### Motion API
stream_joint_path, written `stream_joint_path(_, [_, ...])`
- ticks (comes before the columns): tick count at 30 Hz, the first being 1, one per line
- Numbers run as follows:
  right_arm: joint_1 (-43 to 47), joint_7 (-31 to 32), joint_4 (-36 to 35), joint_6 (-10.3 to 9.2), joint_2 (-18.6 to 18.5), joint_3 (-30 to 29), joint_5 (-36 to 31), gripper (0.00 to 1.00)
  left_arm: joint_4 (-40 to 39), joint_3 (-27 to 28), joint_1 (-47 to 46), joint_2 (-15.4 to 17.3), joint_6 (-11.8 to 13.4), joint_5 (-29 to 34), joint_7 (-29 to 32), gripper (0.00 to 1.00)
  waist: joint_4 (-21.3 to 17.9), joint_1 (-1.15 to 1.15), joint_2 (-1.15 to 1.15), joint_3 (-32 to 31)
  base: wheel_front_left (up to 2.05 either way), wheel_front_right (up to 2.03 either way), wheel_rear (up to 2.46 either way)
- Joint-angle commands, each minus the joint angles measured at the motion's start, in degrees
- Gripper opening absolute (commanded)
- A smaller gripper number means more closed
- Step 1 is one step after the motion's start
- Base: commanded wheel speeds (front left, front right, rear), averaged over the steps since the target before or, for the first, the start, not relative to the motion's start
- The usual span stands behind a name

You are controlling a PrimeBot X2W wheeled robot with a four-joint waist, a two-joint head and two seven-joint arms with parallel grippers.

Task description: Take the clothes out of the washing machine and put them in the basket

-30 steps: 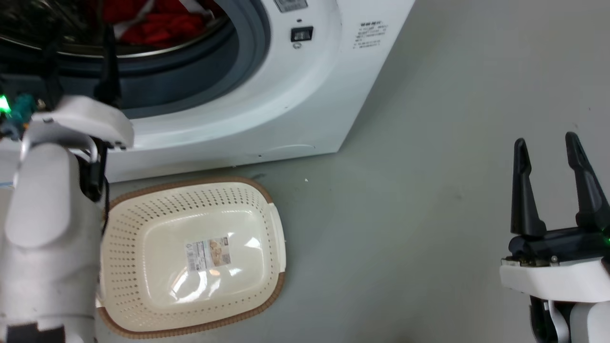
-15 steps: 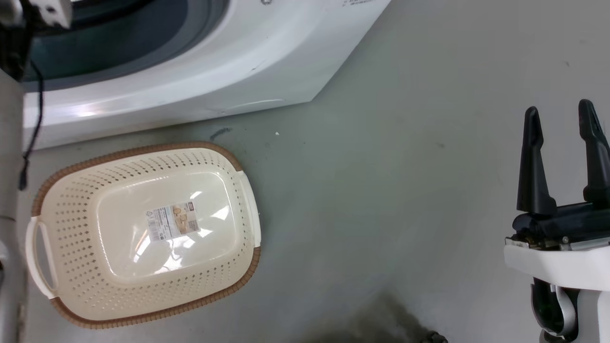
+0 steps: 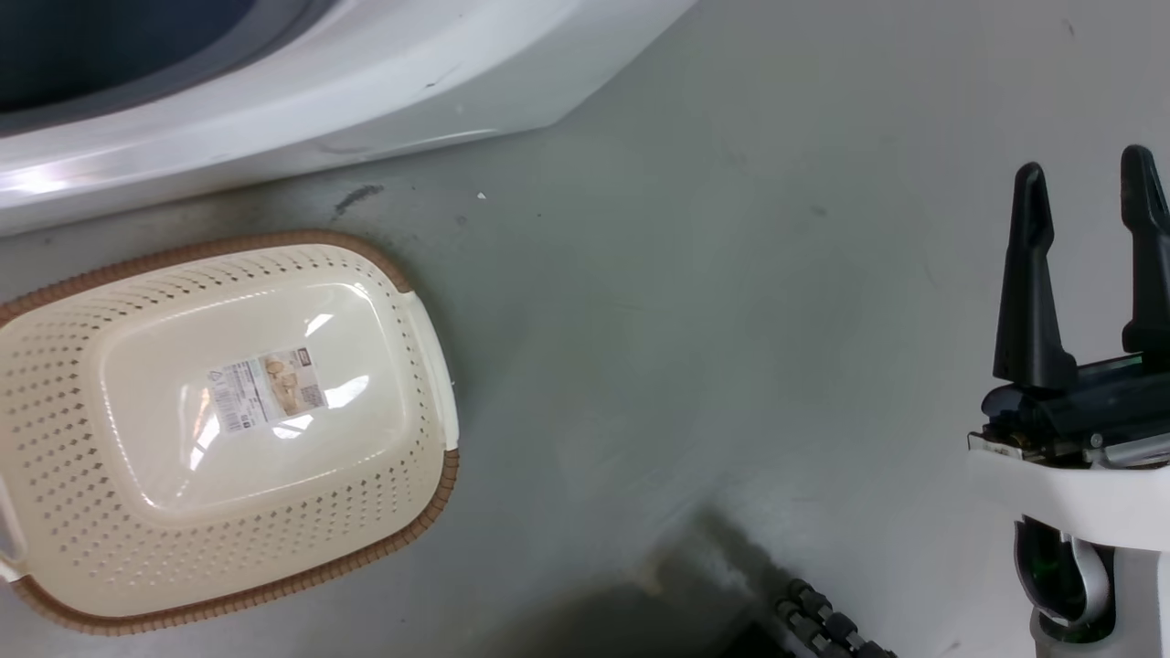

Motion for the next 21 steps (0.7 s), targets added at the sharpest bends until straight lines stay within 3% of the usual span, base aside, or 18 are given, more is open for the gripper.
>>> stream_joint_path(1, [-1.3,-0.1,-0.6,-0.04,0.0,0.3,0.6,1.00,0.2,-0.8,-2.2,0.6,0.0,-1.3,2.8,1.00,-1.1,-0.01,0.00,1.8,0.00,0.00,0.00])
stream_joint_path(9, [-2.6,-0.1,-2.0,-0.04,0.0,0.8,2.2,1.00,2.2,-4.0,-9.4,1.6,0.0,-4.9,15.5,1.00,-3.1,-0.01,0.00,5.9,0.00,0.00,0.00])
stream_joint_path(21, [-3.8,-0.1,-3.0,-0.04,0.0,2.1,4.2,1.00,4.8,-9.9,-16.4,2.4,0.0,-4.2,24.3,1.00,-5.2,-0.01,0.00,10.3,0.00,0.00,0.00])
